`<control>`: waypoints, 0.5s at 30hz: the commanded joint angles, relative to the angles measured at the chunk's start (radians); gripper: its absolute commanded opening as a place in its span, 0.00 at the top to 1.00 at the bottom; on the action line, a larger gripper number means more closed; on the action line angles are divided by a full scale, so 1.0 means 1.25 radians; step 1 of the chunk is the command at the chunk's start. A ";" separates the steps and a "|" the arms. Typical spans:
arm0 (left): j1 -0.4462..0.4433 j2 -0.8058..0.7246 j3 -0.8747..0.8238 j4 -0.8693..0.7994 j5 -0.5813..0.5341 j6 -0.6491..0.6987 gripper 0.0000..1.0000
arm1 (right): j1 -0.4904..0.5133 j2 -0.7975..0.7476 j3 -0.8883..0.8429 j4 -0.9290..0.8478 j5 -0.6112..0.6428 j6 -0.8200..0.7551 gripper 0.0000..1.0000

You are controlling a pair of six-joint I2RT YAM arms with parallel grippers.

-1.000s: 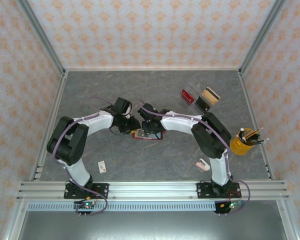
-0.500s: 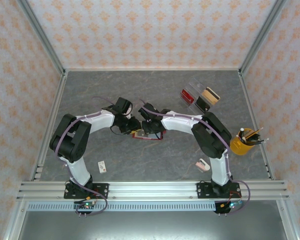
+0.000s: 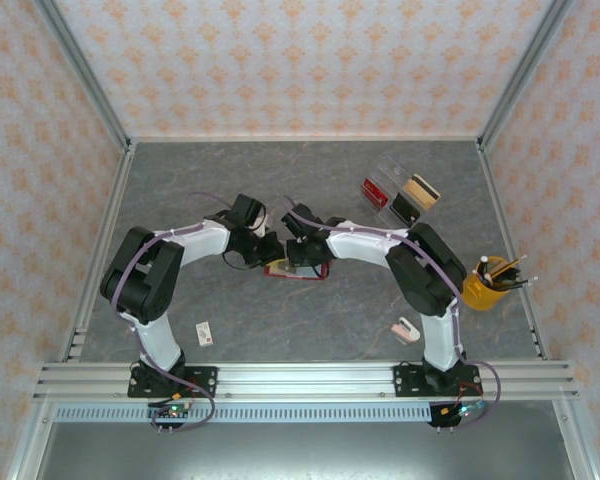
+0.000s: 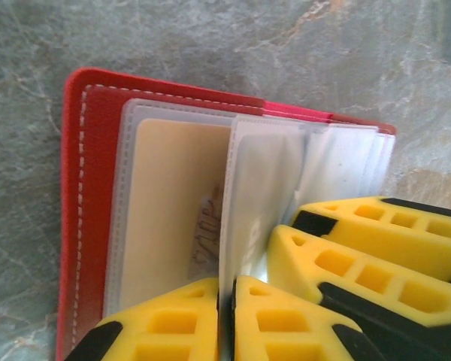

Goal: Take the credit cards out of the card holder

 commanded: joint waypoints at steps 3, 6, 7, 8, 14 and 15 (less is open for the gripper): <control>0.011 -0.048 -0.023 -0.025 -0.060 0.011 0.92 | -0.019 -0.085 -0.041 0.020 0.005 0.021 0.72; 0.012 -0.063 -0.027 -0.030 -0.070 0.015 0.92 | -0.024 -0.145 -0.070 0.055 0.005 0.029 0.70; 0.012 -0.067 -0.031 -0.024 -0.068 0.016 0.92 | -0.026 -0.162 -0.078 0.064 0.006 0.031 0.69; 0.012 -0.070 -0.034 -0.014 -0.061 0.014 0.92 | -0.028 -0.180 -0.087 0.071 0.006 0.031 0.67; 0.007 -0.069 -0.044 0.051 0.005 -0.007 0.82 | -0.038 -0.277 -0.146 0.098 0.067 0.031 0.61; 0.004 -0.069 -0.045 0.062 0.013 -0.013 0.79 | -0.040 -0.290 -0.155 0.100 0.083 0.029 0.61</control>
